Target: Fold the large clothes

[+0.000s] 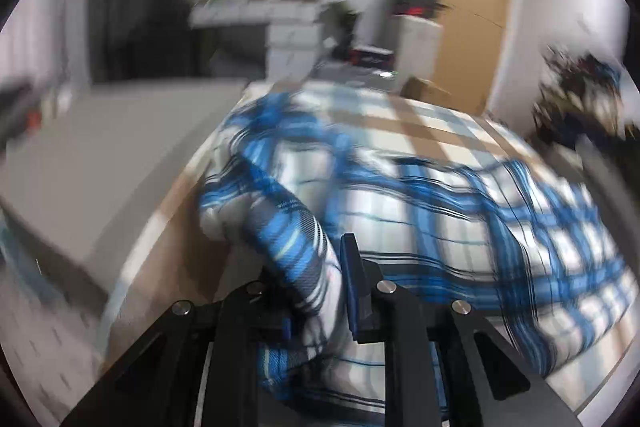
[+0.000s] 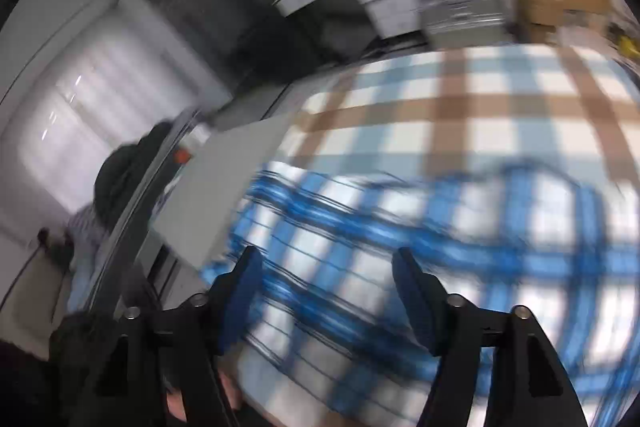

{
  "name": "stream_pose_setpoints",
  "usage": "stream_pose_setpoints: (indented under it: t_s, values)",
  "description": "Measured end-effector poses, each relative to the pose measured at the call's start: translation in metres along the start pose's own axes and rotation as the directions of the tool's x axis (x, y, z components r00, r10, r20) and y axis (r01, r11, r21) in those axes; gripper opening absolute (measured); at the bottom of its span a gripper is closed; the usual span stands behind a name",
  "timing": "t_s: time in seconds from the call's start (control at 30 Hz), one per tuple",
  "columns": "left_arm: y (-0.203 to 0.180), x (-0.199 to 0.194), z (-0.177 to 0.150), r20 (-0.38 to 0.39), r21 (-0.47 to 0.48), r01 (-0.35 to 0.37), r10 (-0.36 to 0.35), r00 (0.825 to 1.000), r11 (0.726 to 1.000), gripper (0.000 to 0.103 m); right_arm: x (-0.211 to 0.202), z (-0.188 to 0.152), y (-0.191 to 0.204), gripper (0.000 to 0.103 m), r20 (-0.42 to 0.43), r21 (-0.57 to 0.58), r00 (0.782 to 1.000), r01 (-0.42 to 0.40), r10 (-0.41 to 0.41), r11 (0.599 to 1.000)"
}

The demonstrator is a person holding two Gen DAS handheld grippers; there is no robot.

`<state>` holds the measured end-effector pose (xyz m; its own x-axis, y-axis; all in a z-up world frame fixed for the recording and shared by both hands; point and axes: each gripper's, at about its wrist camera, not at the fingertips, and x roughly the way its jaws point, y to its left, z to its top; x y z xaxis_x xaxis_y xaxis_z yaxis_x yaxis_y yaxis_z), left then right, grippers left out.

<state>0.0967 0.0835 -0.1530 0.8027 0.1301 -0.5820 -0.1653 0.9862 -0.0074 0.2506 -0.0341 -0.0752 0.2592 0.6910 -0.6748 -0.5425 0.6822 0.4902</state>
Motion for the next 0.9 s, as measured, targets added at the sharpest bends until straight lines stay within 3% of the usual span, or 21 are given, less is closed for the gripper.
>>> stream_pose_setpoints:
  t_s: [0.07, 0.13, 0.2, 0.3, 0.43, 0.47, 0.5, 0.53, 0.6, 0.67, 0.83, 0.9]
  values:
    - [-0.024, -0.005, -0.004, 0.044, 0.13, 0.0, -0.006, 0.999, 0.992, 0.013, 0.029, 0.023, 0.021, 0.079, -0.11, -0.017, 0.994, 0.001, -0.003, 1.0]
    - [-0.049, -0.007, -0.013, 0.076, 0.27, -0.017, -0.004, 0.997, 0.963, 0.012, 0.065, 0.044, 0.052, 0.078, -0.209, -0.083, 0.978, 0.006, -0.023, 0.997]
    - [-0.057, -0.009, -0.02, 0.077, 0.33, -0.011, -0.015, 0.997, 0.944, 0.012, 0.106, 0.054, 0.081, 0.078, -0.304, -0.2, 0.94, 0.097, -0.156, 0.975]
    - [-0.064, -0.009, -0.024, 0.059, 0.383, -0.002, -0.022, 0.998, 0.924, 0.012, 0.168, 0.055, 0.103, 0.078, -0.41, -0.368, 0.833, 0.221, -0.372, 0.903]
    - [-0.06, -0.013, -0.022, 0.052, 0.404, -0.004, -0.018, 0.999, 0.915, 0.012, 0.218, 0.043, 0.094, 0.075, -0.468, -0.475, 0.692, 0.327, -0.549, 0.817]
    - [-0.058, -0.014, -0.022, 0.052, 0.402, -0.003, -0.02, 0.998, 0.916, 0.011, 0.224, 0.039, 0.089, 0.069, -0.463, -0.507, 0.663, 0.346, -0.588, 0.789]
    - [-0.054, -0.016, -0.018, 0.05, 0.397, -0.006, -0.015, 0.999, 0.918, 0.008, 0.229, 0.037, 0.087, 0.049, -0.466, -0.523, 0.648, 0.346, -0.602, 0.779]
    - [-0.051, -0.018, -0.014, 0.058, 0.396, -0.021, -0.002, 0.998, 0.918, 0.008, 0.231, 0.037, 0.087, 0.037, -0.472, -0.517, 0.653, 0.339, -0.592, 0.786]
    - [-0.045, -0.017, -0.007, 0.076, 0.385, -0.037, 0.008, 0.997, 0.922, 0.007, 0.228, 0.044, 0.089, 0.025, -0.474, -0.483, 0.688, 0.318, -0.549, 0.816]
    - [-0.033, -0.016, 0.002, 0.094, 0.369, -0.057, 0.024, 0.995, 0.928, 0.007, 0.222, 0.052, 0.089, 0.022, -0.45, -0.452, 0.729, 0.313, -0.516, 0.835]
    - [0.023, -0.03, 0.035, 0.133, 0.316, -0.131, 0.093, 0.987, 0.94, 0.006, 0.189, 0.084, 0.089, 0.019, -0.387, -0.275, 0.877, 0.187, -0.286, 0.943]
    - [0.042, -0.042, 0.057, 0.153, 0.291, -0.133, 0.091, 0.984, 0.947, 0.006, 0.161, 0.103, 0.092, 0.019, -0.33, -0.209, 0.933, 0.075, -0.143, 0.975]
